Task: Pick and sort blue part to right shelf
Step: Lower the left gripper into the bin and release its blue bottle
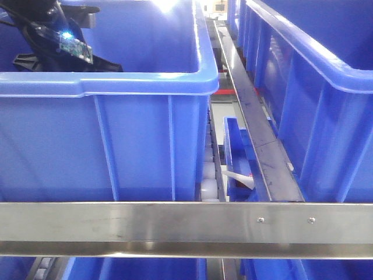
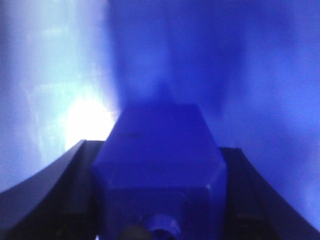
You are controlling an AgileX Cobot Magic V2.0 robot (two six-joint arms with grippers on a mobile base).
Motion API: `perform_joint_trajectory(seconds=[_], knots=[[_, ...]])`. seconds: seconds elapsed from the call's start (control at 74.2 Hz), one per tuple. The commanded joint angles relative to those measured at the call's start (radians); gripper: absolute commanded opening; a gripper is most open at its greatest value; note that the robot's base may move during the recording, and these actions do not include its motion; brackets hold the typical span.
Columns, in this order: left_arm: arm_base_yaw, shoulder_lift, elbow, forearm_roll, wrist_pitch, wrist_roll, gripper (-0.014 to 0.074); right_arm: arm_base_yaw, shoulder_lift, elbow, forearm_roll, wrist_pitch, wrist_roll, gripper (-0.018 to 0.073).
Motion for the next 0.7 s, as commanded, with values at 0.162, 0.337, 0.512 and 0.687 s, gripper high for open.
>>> perform_joint_trajectory(seconds=[0.162, 0.337, 0.512, 0.687], knots=[[0.016, -0.042, -0.030, -0.005, -0.016, -0.008, 0.0375, -0.001, 0.023, -0.027, -0.016, -0.078, -0.006, 0.0289], [0.016, -0.054, -0.030, -0.005, -0.010, -0.006, 0.0601, -0.001, 0.023, -0.027, -0.016, -0.075, -0.006, 0.0289], [0.016, -0.109, -0.030, -0.007, -0.007, -0.006, 0.0672, -0.001, 0.023, -0.027, -0.016, -0.075, -0.006, 0.0289], [0.016, -0.226, -0.030, -0.011, 0.063, -0.006, 0.0631, -0.001, 0.023, -0.027, -0.020, -0.075, -0.006, 0.0289]])
